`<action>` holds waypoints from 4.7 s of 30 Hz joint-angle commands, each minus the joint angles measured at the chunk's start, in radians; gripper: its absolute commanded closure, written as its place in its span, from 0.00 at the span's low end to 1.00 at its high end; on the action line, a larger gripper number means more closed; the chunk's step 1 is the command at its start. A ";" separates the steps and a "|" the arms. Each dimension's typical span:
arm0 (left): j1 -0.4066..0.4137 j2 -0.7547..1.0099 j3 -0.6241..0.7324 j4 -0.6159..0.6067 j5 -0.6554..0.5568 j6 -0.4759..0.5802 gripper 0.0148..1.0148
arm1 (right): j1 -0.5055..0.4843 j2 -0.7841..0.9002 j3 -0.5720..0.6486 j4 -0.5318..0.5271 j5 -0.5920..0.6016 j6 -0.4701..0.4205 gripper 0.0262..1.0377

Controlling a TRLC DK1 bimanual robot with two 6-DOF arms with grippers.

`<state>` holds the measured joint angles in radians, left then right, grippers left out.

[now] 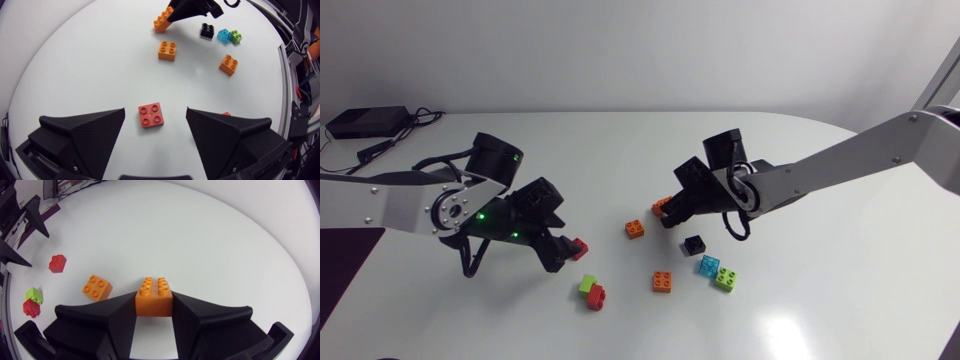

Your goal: Separate the duplo bricks

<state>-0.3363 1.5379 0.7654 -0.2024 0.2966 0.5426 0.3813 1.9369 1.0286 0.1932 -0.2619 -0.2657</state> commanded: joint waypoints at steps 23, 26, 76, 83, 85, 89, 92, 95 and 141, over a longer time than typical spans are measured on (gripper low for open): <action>-0.046 -0.061 -0.081 -0.242 0.184 0.583 0.12 | -0.047 0.097 0.042 -0.103 -0.027 -0.069 0.60; -0.047 -0.038 -0.063 -0.252 0.184 0.619 0.12 | -0.051 0.100 0.045 -0.120 -0.034 -0.078 0.48; -0.058 0.255 0.166 -0.335 0.184 0.810 0.21 | 0.142 -0.452 -0.159 -0.379 -0.120 -0.138 0.12; -0.059 0.257 0.164 -0.331 0.200 0.790 0.30 | 0.166 -0.451 -0.182 -0.362 -0.102 -0.136 0.12; -0.056 0.255 0.161 -0.331 0.205 0.784 0.39 | 0.172 -0.451 -0.186 -0.356 -0.100 -0.132 0.12; -0.052 0.254 0.152 -0.327 0.220 0.769 0.54 | 0.177 -0.452 -0.194 -0.350 -0.100 -0.125 0.12; -0.053 0.254 0.144 -0.319 0.233 0.758 0.68 | 0.182 -0.460 -0.205 -0.344 -0.100 -0.122 0.13; -0.059 0.252 0.133 -0.308 0.240 0.741 0.69 | 0.183 -0.477 -0.216 -0.344 -0.100 -0.121 0.13; 0.000 0.027 0.238 -0.512 0.645 0.522 0.70 | 0.277 -0.538 -0.168 -0.439 -0.428 -0.142 0.13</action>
<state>-0.3286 1.5871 0.9745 -0.7006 0.9207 1.0790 0.6613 1.3861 0.8417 -0.2298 -0.6811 -0.4049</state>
